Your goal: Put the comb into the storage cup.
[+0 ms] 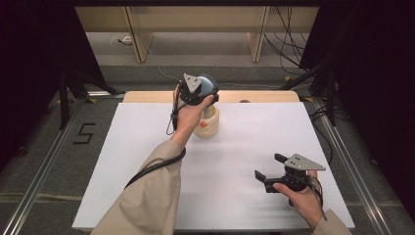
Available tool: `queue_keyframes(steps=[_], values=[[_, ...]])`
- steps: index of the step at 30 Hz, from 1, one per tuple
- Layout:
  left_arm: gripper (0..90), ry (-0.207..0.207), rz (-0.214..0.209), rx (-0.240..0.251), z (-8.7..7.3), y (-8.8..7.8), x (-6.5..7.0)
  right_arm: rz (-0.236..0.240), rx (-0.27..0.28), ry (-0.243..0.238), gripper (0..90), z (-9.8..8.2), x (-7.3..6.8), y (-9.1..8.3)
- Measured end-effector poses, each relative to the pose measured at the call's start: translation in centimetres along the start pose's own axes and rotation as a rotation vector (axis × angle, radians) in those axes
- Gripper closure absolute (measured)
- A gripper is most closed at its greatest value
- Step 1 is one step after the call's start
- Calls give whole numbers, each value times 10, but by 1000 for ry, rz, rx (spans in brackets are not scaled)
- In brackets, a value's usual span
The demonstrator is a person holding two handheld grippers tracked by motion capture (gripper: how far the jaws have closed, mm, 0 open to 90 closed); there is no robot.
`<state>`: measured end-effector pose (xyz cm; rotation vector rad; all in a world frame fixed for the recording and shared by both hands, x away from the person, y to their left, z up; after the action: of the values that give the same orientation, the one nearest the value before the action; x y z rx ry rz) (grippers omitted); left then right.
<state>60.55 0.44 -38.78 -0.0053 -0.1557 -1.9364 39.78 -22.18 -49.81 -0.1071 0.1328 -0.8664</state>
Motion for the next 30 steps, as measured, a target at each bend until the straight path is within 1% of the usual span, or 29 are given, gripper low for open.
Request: queue_keyframes(steps=[30], values=[[196,-21,-3,2,-9,-1,1,3,2,-1,5,0,0,0]])
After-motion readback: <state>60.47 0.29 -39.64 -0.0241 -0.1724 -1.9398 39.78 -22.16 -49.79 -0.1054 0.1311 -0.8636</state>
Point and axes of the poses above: each handheld gripper's, and its own axes: y roughly forward along the jaws, z roughly out of its top, x roughly to its right, the point moved 8 cm from there along y, roughly forward along the jaws, and after that the axes turned 15 degrees about x, right-handed, at the moved point
